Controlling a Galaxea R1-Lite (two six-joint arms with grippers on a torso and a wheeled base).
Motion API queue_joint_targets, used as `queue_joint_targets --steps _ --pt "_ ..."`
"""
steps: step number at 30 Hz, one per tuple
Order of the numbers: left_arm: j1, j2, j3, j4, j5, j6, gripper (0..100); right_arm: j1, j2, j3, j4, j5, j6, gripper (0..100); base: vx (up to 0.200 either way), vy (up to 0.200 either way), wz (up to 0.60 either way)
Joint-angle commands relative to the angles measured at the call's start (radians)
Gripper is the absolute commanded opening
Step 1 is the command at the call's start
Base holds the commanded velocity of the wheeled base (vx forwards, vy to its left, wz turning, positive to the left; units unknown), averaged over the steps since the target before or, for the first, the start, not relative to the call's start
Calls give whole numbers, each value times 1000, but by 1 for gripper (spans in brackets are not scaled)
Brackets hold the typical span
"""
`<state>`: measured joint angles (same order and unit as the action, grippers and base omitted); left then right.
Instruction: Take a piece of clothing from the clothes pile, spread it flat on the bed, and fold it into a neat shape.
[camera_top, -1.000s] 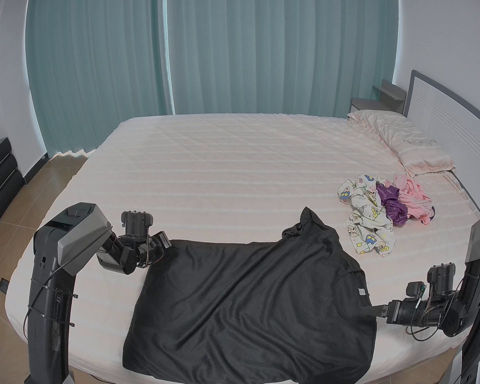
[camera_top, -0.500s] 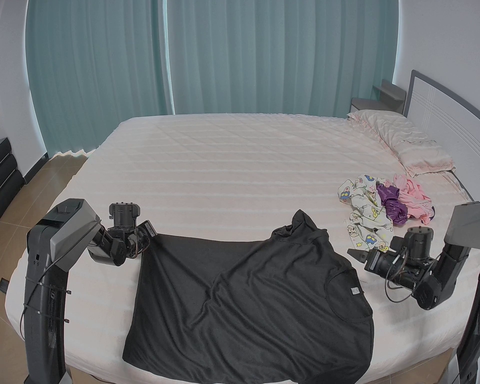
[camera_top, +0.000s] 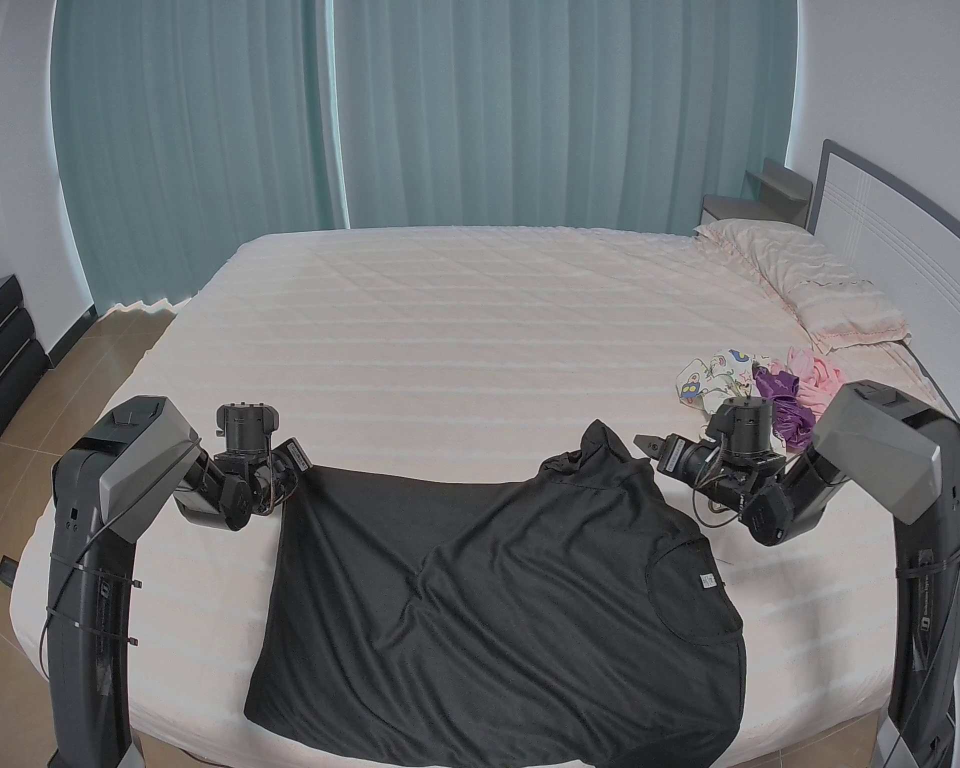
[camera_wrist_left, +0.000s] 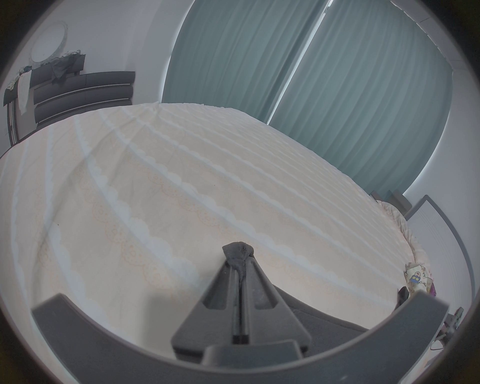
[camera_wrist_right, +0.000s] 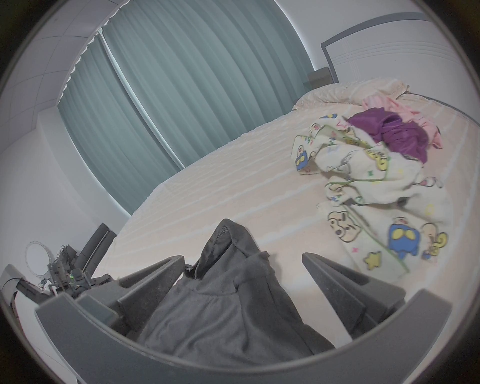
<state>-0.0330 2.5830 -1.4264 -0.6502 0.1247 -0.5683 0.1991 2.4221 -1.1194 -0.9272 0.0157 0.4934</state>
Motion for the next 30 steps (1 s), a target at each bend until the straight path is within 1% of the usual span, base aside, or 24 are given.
queue_joint_targets --steps 1,2,4,5,8,9,10,11,12,15,16,17,18,19,21,23,26,30 --pt "-4 -12 38 -5 18 -4 0 20 192 -234 154 -34 8 100 0 0 0" --pt "-4 -15 46 -5 18 -4 0 19 203 -255 177 -34 10 100 0 0 0" --pt "-4 -15 46 -5 18 -4 0 19 203 -255 177 -34 10 100 0 0 0" --pt "-4 -21 67 -6 20 -7 0 20 256 -370 215 -56 17 100 0 0 0" --pt "-5 -23 70 -8 20 -18 0 25 291 -448 271 -63 19 100 0 0 0" --pt "-5 -23 70 -8 20 -18 0 25 291 -448 271 -63 19 100 0 0 0" --pt "-4 -26 70 -8 20 -21 0 26 305 -494 317 -63 24 100 0 0 0" --pt "-5 -27 70 -8 20 -21 0 26 316 -516 323 -65 27 100 0 0 0" --pt "-5 -27 69 -8 20 -21 0 26 324 -531 324 -66 33 0 0 0 0" --pt "-5 -27 66 -8 20 -19 0 26 328 -545 331 -66 45 0 0 0 0" --pt "-5 -27 60 -8 20 -19 0 22 324 -545 324 -91 51 0 0 0 0" --pt "-5 -27 60 -8 20 -19 0 22 324 -545 324 -91 51 0 0 0 0" --pt "-5 -27 53 -8 20 -19 0 16 318 -548 324 -119 57 0 0 0 0" --pt "-5 -27 49 -8 20 -21 0 8 311 -548 323 -125 63 0 0 0 0" --pt "-5 -27 35 -8 24 -21 0 -7 288 -548 323 -128 76 0 0 0 0" --pt "-4 -23 17 -8 52 -21 0 -29 267 -550 320 -128 97 0 0 0 0" --pt "-2 -18 -5 -8 66 -21 0 -56 249 -560 315 -128 105 0 0 0 0" --pt "-2 -17 -16 -5 66 -19 0 -83 245 -557 312 -126 113 0 0 0 0"
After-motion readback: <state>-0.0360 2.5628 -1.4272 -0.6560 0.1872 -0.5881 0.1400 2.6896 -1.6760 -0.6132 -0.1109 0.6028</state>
